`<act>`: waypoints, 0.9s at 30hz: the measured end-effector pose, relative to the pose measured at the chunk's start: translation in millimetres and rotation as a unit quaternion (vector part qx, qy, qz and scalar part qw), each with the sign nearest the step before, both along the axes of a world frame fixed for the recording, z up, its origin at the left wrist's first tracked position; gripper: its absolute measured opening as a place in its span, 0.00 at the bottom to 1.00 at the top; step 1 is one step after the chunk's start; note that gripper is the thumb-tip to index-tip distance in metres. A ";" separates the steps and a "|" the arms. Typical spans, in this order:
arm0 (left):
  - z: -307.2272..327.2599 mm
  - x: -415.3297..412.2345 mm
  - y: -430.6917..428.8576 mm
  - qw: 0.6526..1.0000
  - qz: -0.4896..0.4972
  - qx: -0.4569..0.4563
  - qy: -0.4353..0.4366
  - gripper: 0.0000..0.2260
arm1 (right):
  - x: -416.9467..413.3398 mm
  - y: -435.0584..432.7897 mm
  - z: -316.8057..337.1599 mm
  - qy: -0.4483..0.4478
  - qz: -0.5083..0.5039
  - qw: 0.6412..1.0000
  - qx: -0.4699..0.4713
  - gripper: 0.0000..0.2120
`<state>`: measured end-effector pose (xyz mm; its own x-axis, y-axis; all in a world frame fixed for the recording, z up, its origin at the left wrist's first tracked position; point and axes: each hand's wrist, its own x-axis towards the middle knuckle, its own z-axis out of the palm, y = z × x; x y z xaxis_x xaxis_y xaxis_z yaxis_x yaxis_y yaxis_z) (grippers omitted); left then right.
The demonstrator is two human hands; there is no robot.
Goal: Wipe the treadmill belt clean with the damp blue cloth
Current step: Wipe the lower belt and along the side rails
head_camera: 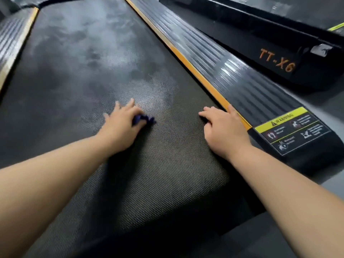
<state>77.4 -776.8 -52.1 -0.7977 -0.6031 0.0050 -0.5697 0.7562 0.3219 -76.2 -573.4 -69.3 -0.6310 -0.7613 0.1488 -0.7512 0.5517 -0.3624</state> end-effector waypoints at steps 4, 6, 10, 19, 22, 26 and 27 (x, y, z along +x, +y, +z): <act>-1.2 -60.9 42.1 0.998 -0.017 0.015 0.062 0.07 | 0.3 -1.8 0.3 0.000 -0.003 1.000 0.004 0.22; -1.3 -61.3 67.9 0.992 -0.114 0.019 0.054 0.06 | -0.4 -3.4 -0.7 0.011 -0.004 1.000 0.012 0.22; -2.5 12.7 44.2 0.973 -0.223 0.049 0.046 0.04 | 0.2 -2.3 -1.0 0.007 -0.002 1.000 0.011 0.22; -7.5 -42.2 42.3 0.998 -0.015 0.016 0.055 0.07 | 5.5 -5.2 -2.6 0.014 -0.017 1.000 0.002 0.21; -8.1 -22.1 71.1 0.984 -0.171 0.030 0.034 0.09 | 5.7 -5.9 -2.8 0.018 -0.016 1.000 0.008 0.21; -12.8 33.5 1.3 0.996 -0.082 -0.033 0.002 0.12 | 7.2 -3.8 -3.0 0.017 -0.016 1.000 -0.001 0.21; -9.4 32.8 -17.7 0.999 -0.026 -0.030 0.001 0.12 | 7.3 -3.7 -3.1 0.020 -0.016 1.000 0.000 0.21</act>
<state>110.2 -794.5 -61.6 -0.8279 -0.5594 0.0417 -0.5284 0.8026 0.2767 -68.9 -577.1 -72.4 -0.6491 -0.7405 0.1741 -0.7467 0.5765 -0.3318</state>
